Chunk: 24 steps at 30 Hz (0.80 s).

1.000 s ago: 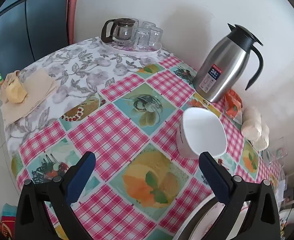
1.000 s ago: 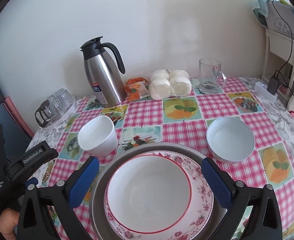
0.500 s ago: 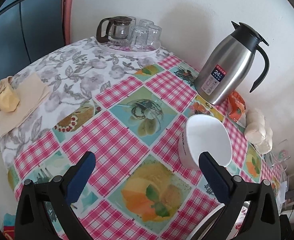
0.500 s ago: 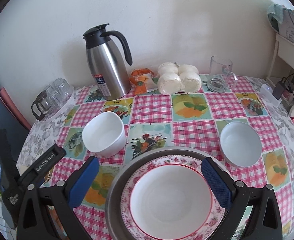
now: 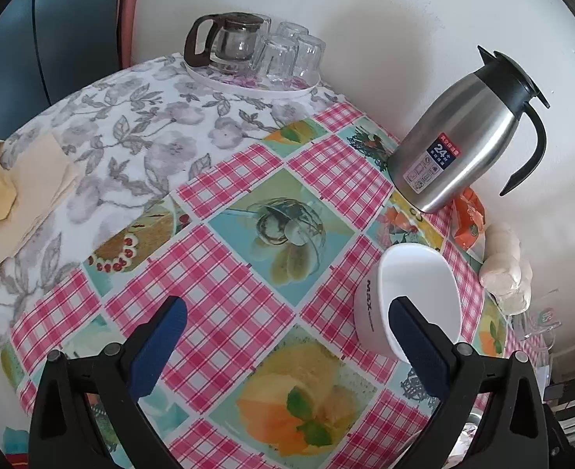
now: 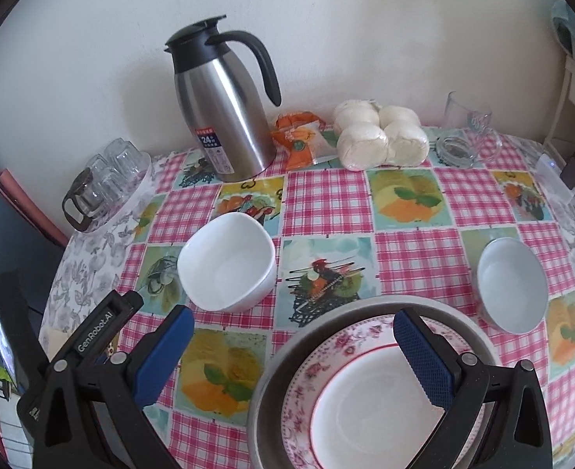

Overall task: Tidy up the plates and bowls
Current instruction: 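Move both tools back from the basin toward the white bowls, then close the left gripper on the white MAX bowl rim while the right gripper grips it too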

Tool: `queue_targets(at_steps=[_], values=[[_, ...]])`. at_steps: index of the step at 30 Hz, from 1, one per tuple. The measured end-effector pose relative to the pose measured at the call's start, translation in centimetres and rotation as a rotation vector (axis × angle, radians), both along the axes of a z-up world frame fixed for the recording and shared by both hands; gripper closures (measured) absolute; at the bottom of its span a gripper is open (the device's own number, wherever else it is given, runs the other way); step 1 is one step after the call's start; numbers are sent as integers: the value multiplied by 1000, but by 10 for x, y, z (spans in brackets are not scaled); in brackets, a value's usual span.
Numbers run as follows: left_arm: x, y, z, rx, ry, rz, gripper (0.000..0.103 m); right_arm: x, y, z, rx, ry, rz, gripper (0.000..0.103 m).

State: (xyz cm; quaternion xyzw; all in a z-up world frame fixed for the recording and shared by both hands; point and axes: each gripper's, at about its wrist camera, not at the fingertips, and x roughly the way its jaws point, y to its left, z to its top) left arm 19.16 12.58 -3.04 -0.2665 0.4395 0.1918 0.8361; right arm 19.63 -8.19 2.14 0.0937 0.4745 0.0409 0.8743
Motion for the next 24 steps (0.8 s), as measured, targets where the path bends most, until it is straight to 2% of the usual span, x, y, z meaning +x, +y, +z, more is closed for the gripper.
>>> queue_targets(at_steps=[13,24], values=[[19,13,-17,-55,41,-21,1,29,15,-15,-10,56,-31,0],[34,22,-24,-80,44,-31,1,51,23,-24,-45,81,-39,0]])
